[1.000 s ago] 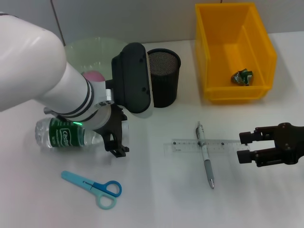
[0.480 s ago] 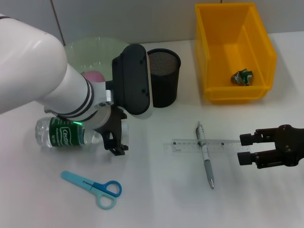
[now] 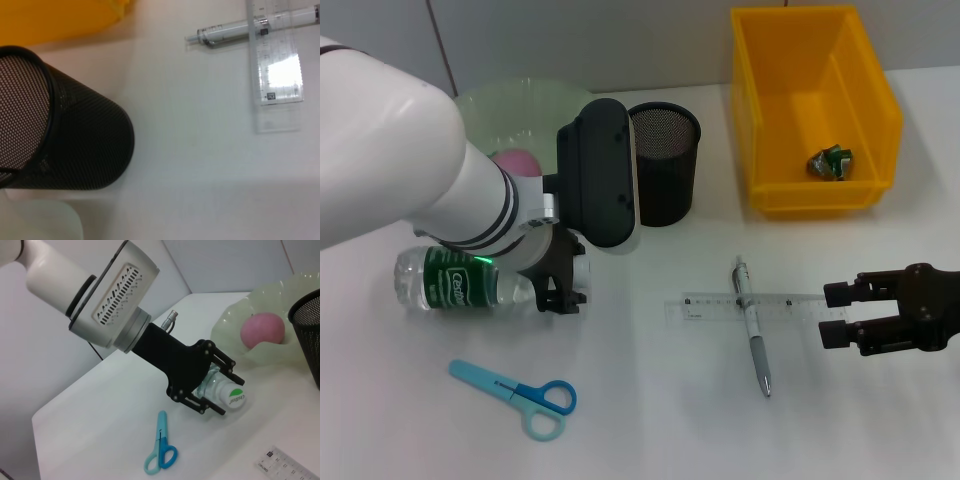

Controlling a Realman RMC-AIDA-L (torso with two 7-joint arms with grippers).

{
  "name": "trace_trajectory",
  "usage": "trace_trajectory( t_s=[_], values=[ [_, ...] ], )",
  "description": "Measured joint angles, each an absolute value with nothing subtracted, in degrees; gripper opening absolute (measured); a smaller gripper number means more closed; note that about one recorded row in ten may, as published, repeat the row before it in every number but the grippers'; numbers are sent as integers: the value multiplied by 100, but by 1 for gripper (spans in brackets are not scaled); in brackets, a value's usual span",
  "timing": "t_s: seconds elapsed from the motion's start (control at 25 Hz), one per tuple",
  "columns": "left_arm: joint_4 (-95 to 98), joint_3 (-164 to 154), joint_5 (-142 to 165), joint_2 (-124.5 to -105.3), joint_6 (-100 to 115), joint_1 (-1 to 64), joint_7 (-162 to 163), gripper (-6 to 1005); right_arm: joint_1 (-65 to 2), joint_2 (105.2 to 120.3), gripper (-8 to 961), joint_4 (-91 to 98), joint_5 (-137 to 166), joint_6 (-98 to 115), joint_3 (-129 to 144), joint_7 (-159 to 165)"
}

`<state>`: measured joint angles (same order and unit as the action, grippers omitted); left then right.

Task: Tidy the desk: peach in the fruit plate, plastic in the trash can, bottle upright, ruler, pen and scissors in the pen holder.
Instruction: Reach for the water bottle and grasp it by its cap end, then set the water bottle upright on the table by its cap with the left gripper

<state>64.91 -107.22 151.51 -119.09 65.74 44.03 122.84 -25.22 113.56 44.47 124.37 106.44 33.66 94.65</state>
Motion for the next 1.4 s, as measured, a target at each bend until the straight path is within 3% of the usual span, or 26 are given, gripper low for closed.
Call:
trace_trajectory(
  t_s=[0.52, 1.4],
  values=[
    [6363, -10811, 15226, -11909, 6429, 4427, 12311, 438, -2529, 11355, 770, 4447, 12437, 10644, 3366, 9465],
    [7152, -9658, 14820, -11874, 7186, 4031, 12389, 438, -2575, 11355, 769, 4447, 12437, 10644, 3366, 9473]
  ],
)
